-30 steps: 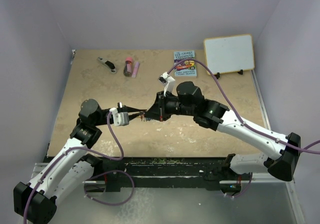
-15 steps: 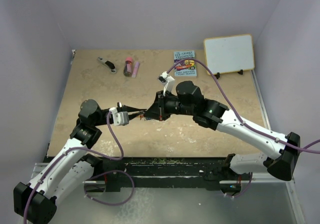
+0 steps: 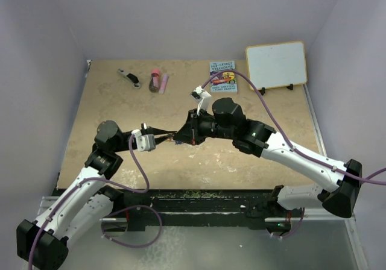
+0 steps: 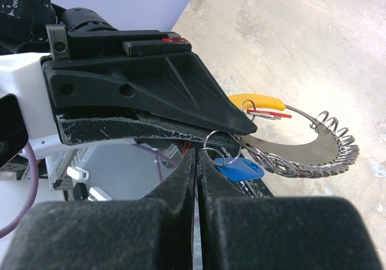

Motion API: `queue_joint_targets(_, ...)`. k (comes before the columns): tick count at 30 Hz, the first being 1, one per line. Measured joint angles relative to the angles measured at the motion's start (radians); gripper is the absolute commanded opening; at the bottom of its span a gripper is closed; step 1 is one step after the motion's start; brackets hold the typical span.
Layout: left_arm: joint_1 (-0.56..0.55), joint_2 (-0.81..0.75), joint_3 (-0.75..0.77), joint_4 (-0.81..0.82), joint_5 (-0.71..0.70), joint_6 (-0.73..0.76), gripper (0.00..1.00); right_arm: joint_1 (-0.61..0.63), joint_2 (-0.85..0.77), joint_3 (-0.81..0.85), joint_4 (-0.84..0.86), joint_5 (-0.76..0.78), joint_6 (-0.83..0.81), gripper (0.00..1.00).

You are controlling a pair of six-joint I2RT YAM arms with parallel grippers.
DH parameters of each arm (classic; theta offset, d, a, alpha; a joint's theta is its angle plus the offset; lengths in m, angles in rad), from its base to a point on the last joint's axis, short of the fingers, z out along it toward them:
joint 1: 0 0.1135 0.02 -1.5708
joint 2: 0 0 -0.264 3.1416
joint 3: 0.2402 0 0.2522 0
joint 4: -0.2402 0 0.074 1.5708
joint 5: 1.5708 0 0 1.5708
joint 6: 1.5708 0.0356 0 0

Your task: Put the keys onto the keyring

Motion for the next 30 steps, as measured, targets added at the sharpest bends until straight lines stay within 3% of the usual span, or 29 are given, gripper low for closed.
queue_joint_targets(30,-0.008,-0.003,-0.010,0.015,0.024,-0.018,0.04,0.000,-0.027,-0.001,0.055,0.066,0.045,0.00)
